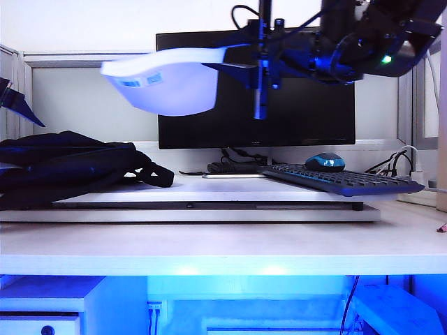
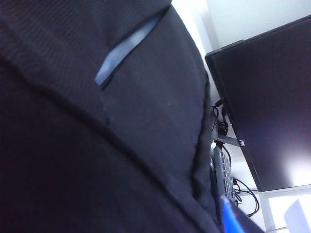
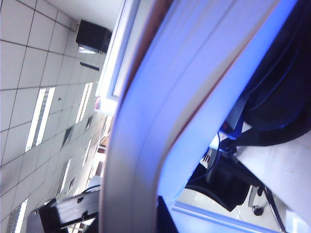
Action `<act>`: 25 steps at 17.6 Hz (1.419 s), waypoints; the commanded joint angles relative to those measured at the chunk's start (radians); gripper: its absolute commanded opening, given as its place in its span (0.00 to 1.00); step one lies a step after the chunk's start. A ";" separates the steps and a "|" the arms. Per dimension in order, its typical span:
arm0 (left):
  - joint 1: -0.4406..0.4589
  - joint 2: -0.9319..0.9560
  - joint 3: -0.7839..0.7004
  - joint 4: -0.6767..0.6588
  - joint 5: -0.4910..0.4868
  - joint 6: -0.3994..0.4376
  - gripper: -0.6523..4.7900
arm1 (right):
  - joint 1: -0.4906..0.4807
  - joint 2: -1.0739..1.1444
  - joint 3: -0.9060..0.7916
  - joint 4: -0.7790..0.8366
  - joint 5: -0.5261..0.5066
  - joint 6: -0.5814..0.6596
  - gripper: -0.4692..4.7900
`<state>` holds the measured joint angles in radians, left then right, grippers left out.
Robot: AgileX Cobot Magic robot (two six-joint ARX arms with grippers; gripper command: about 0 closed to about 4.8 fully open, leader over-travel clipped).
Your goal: Pick up the book on the desk and put it into the open backpack.
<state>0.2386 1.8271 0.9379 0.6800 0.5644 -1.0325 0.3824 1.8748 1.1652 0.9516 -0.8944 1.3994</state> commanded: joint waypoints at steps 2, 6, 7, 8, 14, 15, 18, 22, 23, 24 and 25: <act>-0.004 0.008 0.065 0.016 -0.009 0.007 0.10 | 0.032 -0.019 0.014 0.071 0.030 -0.008 0.07; -0.003 0.008 0.159 0.042 0.087 0.003 0.11 | 0.043 -0.019 0.028 0.040 0.108 -0.017 0.07; -0.002 0.008 0.159 0.087 0.101 -0.006 0.11 | 0.043 -0.018 0.057 -0.024 0.108 -0.052 0.07; 0.000 0.008 0.159 0.131 0.128 -0.050 0.11 | 0.047 -0.017 0.090 -0.098 0.111 -0.104 0.07; 0.002 0.007 0.160 0.362 0.212 -0.246 0.11 | 0.048 0.059 0.191 -0.267 0.161 -0.214 0.07; 0.002 0.007 0.160 0.381 0.222 -0.266 0.11 | 0.048 0.078 0.194 -0.267 0.161 -0.210 0.07; 0.002 0.007 0.160 0.422 0.285 -0.290 0.11 | 0.048 0.163 0.257 -0.237 0.182 -0.186 0.07; 0.002 0.006 0.160 0.425 0.298 -0.297 0.11 | 0.057 0.233 0.400 -0.275 0.182 -0.169 0.07; 0.002 0.006 0.160 0.432 0.304 -0.314 0.11 | 0.065 0.256 0.439 -0.298 0.183 -0.169 0.07; 0.002 0.006 0.160 0.437 0.313 -0.314 0.11 | 0.080 0.286 0.483 -0.317 0.182 -0.164 0.07; 0.002 0.006 0.160 0.437 0.315 -0.315 0.11 | 0.089 0.303 0.510 -0.332 0.184 -0.164 0.07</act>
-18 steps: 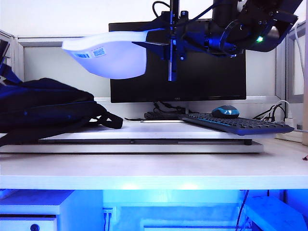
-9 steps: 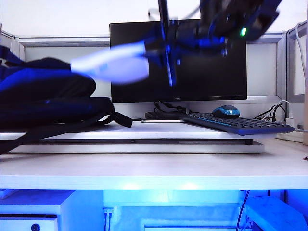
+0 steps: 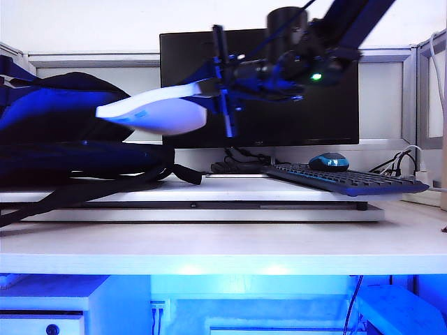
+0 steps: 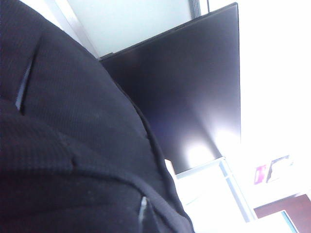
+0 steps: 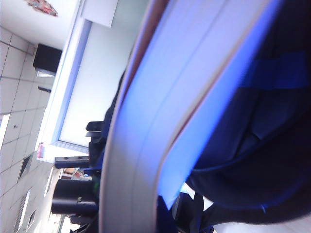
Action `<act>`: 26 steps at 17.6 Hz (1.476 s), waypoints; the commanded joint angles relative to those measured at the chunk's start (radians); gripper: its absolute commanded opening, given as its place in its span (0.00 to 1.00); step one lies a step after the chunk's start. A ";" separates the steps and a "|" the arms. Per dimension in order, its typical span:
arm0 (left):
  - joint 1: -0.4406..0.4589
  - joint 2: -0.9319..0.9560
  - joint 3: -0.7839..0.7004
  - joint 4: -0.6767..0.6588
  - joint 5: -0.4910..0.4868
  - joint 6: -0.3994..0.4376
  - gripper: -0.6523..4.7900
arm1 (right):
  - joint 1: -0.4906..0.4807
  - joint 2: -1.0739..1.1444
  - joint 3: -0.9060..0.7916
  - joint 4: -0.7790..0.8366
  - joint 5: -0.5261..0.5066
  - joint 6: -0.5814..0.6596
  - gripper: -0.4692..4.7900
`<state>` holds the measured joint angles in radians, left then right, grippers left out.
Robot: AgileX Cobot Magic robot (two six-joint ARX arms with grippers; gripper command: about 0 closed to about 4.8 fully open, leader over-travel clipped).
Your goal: Pick up the book on the desk and put it into the open backpack.
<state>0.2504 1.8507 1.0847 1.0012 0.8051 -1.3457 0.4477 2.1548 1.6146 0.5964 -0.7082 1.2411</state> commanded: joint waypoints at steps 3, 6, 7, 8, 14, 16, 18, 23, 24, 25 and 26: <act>-0.010 -0.018 0.015 0.116 0.089 -0.007 0.11 | 0.061 0.116 0.188 0.004 0.003 0.018 0.07; -0.010 -0.018 0.015 0.116 0.098 -0.024 0.11 | 0.088 0.203 0.337 -0.037 0.006 0.039 0.07; -0.010 -0.018 0.015 0.117 0.098 -0.024 0.11 | 0.095 0.225 0.376 -0.055 0.011 0.039 0.07; -0.010 -0.018 0.015 0.117 0.098 -0.024 0.11 | 0.097 0.246 0.409 -0.058 0.011 0.042 0.07; -0.024 -0.018 0.015 0.158 0.117 -0.051 0.11 | 0.108 0.310 0.459 -0.129 0.058 0.038 0.07; -0.057 -0.018 0.015 0.168 0.127 -0.069 0.11 | 0.108 0.324 0.461 -0.129 0.080 0.039 0.07; -0.092 -0.018 0.015 0.169 0.143 -0.073 0.11 | 0.110 0.326 0.461 -0.127 0.079 0.041 0.07; -0.156 -0.018 0.015 0.169 0.168 -0.087 0.11 | 0.121 0.326 0.462 -0.120 0.078 0.042 0.07; -0.159 -0.018 0.015 0.168 0.169 -0.087 0.11 | 0.123 0.326 0.464 -0.121 0.078 0.042 0.07; -0.169 -0.018 0.015 0.169 0.173 -0.097 0.11 | 0.134 0.326 0.472 -0.122 0.082 0.040 0.07; -0.175 -0.018 0.015 0.168 0.178 -0.104 0.11 | 0.138 0.326 0.473 -0.121 0.083 0.041 0.07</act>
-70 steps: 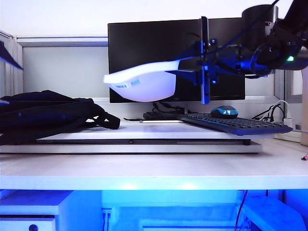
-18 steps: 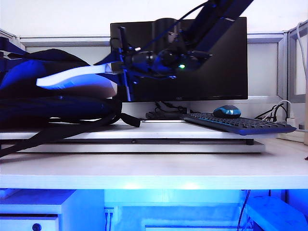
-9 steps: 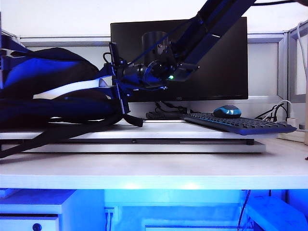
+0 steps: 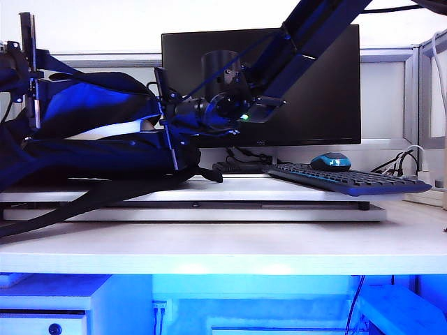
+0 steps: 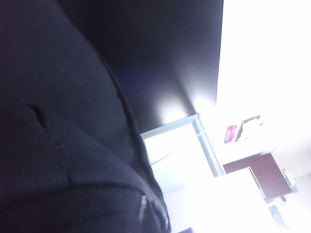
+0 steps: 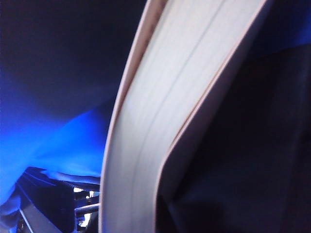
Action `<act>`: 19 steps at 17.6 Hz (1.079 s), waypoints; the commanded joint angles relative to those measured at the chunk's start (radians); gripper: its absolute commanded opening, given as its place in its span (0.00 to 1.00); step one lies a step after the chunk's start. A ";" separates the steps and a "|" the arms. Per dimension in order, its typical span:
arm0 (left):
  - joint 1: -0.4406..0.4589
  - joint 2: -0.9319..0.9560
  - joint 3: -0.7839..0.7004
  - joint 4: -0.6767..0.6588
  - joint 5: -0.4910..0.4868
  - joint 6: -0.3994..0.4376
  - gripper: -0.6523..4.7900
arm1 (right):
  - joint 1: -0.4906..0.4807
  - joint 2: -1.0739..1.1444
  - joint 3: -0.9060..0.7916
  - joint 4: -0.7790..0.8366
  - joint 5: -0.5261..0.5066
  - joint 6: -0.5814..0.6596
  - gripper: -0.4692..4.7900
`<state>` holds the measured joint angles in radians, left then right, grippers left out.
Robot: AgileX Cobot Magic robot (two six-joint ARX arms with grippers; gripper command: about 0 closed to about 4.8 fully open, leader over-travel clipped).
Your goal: Pick up the book on the desk and put it into the open backpack.
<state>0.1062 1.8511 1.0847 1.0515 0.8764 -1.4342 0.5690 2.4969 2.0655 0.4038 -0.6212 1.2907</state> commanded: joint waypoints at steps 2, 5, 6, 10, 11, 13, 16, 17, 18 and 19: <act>-0.049 -0.018 0.016 0.118 0.108 -0.018 0.11 | 0.021 -0.016 0.023 0.071 -0.005 -0.008 0.07; -0.076 -0.018 0.016 0.118 0.105 -0.018 0.11 | 0.022 -0.016 0.023 0.067 -0.002 -0.008 0.07; -0.086 -0.018 0.016 0.118 0.105 -0.018 0.11 | 0.022 -0.016 0.023 0.060 -0.002 -0.008 0.07; -0.107 -0.018 0.016 0.117 0.096 -0.018 0.11 | 0.024 -0.016 0.023 0.041 0.002 -0.008 0.07; -0.107 -0.018 0.016 0.118 0.085 -0.018 0.11 | 0.024 -0.016 0.023 0.041 0.005 -0.008 0.07; -0.107 -0.018 0.018 0.117 0.086 -0.019 0.11 | 0.026 -0.016 0.023 0.041 0.018 -0.008 0.07; -0.105 -0.018 0.018 0.117 0.085 -0.018 0.18 | 0.026 -0.016 0.023 0.043 0.017 -0.008 0.27; -0.105 -0.018 0.018 0.117 0.083 -0.018 0.32 | 0.026 -0.016 0.023 0.042 0.017 -0.007 0.51; -0.105 -0.018 0.018 0.117 0.080 -0.016 0.48 | 0.026 -0.016 0.023 0.043 0.017 -0.007 0.63; -0.105 -0.018 0.018 0.117 0.077 -0.013 0.58 | 0.026 -0.016 0.023 0.043 0.016 -0.007 0.72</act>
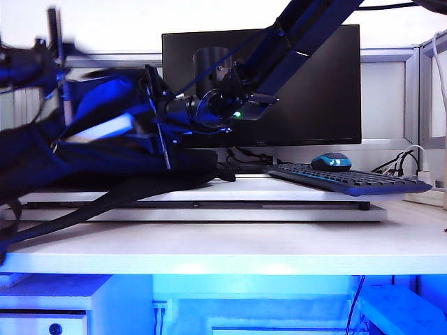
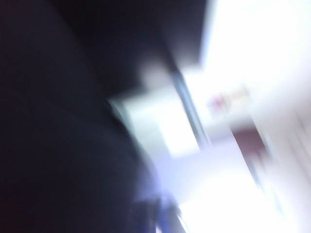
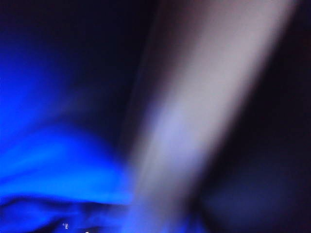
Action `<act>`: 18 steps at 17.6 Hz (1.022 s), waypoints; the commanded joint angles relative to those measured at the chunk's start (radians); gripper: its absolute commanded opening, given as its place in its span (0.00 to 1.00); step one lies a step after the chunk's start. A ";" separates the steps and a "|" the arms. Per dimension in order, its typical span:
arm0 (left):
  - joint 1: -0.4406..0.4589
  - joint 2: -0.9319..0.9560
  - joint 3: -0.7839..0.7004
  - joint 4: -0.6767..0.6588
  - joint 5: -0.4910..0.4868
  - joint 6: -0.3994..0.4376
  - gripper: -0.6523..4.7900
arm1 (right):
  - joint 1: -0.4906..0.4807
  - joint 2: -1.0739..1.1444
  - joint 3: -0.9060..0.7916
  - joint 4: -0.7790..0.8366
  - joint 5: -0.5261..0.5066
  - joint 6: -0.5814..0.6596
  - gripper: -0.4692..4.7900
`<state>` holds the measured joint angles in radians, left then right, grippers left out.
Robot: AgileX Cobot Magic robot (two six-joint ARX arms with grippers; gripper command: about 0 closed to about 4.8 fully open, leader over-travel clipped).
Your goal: Pick up the book on the desk and put it into the open backpack.
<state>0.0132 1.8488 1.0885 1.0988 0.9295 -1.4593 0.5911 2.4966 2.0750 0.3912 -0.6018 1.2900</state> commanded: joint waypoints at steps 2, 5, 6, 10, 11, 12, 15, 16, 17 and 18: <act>-0.011 -0.016 0.014 0.070 0.025 0.011 0.69 | 0.003 -0.018 0.013 0.056 -0.033 -0.004 0.92; -0.008 -0.016 0.014 0.069 0.007 0.014 0.70 | -0.010 -0.029 0.013 0.081 -0.123 0.024 0.93; 0.003 -0.016 0.014 0.069 -0.011 0.027 0.70 | -0.013 -0.037 0.013 0.087 -0.139 0.023 0.93; 0.069 -0.016 0.014 0.060 -0.021 0.057 0.70 | -0.048 -0.119 0.013 0.085 -0.184 0.010 0.93; 0.083 -0.016 0.014 0.061 -0.012 0.056 0.70 | -0.054 -0.132 0.013 0.084 -0.194 0.009 0.93; 0.092 -0.016 0.014 0.062 -0.005 0.056 0.70 | -0.060 -0.145 0.013 0.084 -0.210 0.008 0.93; 0.099 -0.016 0.016 0.120 -0.001 0.052 0.70 | -0.076 -0.187 0.013 0.074 -0.251 -0.009 0.90; 0.098 -0.019 0.017 0.130 0.003 0.045 0.70 | -0.091 -0.202 0.013 0.054 -0.265 -0.011 0.90; 0.098 -0.026 0.017 0.134 0.004 0.045 0.70 | -0.105 -0.219 0.012 -0.049 -0.259 -0.071 0.88; 0.098 -0.029 0.018 0.134 0.006 0.045 0.70 | -0.114 -0.225 0.013 -0.163 -0.243 -0.141 0.88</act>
<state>0.1112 1.8317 1.1015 1.2121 0.9283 -1.4143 0.4854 2.2890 2.0819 0.3096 -0.8600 1.2301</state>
